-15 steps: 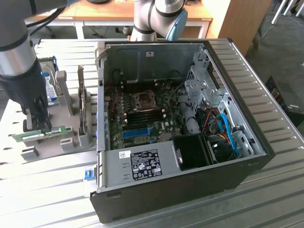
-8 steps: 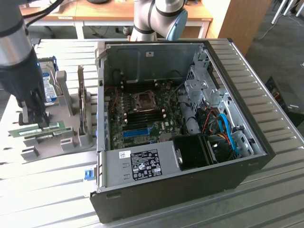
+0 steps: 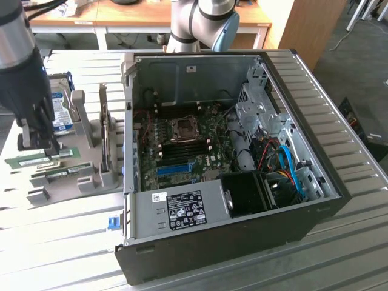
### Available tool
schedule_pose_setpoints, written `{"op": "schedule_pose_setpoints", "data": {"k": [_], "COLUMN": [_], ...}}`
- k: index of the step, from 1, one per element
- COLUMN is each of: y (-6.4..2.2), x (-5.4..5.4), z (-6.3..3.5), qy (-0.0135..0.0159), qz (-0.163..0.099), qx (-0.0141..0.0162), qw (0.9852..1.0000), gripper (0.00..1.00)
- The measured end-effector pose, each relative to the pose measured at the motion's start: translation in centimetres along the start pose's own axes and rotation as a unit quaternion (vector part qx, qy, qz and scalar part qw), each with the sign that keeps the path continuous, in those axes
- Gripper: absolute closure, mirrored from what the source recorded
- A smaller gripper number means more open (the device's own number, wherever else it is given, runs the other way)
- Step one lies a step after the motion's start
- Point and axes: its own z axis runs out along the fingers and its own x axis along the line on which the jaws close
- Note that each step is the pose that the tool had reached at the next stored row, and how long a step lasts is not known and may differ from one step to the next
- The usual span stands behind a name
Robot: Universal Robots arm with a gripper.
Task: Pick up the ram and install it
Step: 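Pick up the ram and move it above insertion slot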
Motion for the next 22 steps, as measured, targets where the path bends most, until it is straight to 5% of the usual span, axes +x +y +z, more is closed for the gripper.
{"op": "schedule_pose_setpoints", "data": {"k": [22], "y": [0.24], "x": [-0.2], "z": [-5.90], "qy": [0.0000], "qz": [0.000], "qx": [0.0000], "qw": [1.0000], "gripper": [0.89]}}
